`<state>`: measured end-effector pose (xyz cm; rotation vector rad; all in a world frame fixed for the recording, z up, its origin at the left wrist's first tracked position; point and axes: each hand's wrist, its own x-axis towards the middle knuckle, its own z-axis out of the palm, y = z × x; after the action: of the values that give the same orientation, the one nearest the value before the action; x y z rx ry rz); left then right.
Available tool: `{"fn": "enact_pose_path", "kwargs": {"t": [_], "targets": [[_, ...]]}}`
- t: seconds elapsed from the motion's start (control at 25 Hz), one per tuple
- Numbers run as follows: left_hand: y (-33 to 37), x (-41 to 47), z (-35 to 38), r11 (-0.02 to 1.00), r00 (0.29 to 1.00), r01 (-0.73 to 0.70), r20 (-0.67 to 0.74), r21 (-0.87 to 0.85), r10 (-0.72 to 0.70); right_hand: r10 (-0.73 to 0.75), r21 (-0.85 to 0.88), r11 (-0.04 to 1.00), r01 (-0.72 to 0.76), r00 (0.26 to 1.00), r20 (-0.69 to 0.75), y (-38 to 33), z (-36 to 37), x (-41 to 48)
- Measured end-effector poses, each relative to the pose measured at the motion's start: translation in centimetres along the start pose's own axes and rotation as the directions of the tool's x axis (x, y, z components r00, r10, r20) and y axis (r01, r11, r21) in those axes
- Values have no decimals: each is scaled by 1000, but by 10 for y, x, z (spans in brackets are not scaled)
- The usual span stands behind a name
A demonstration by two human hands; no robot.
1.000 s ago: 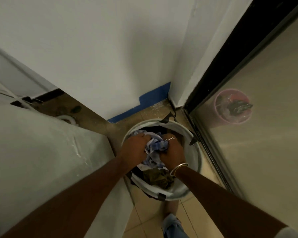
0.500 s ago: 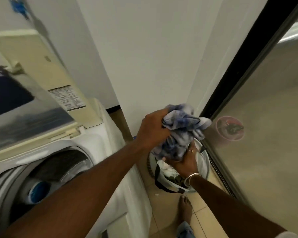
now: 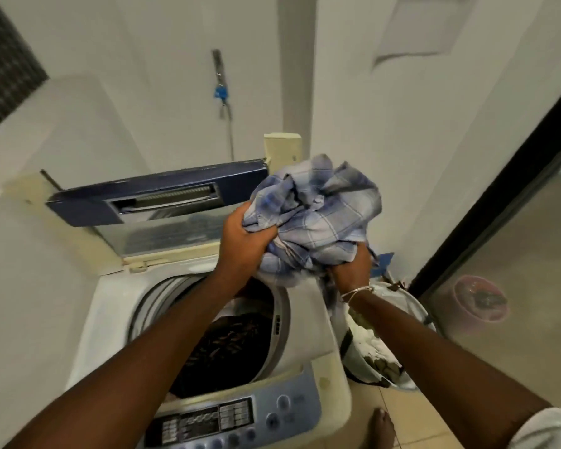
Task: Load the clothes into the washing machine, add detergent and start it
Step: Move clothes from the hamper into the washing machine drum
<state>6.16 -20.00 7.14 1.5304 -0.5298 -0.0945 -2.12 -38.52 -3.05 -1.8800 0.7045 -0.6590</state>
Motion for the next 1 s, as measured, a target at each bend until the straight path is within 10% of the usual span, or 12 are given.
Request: {"fn": "enact_pose_path", "kwargs": {"t": [0.52,0.68,0.8,1.0], "targets": [[-36,-99,-197,955,860,291,-424,-52,-285,-104,493,869,-37,961,256,-152,161,-107],[-87,-114,-211,805,805,588,-164,79,-571,91,-3,995,-104,859,503,-102,182,-93],[-112,-125,-214,628,709,629,-8,459,-705,477,-599,800,-33,639,603,-65,180,-81],[-116,-111,-181,584,752,567,-76,581,-655,236,-412,909,68,732,639,-41,158,-75]]}}
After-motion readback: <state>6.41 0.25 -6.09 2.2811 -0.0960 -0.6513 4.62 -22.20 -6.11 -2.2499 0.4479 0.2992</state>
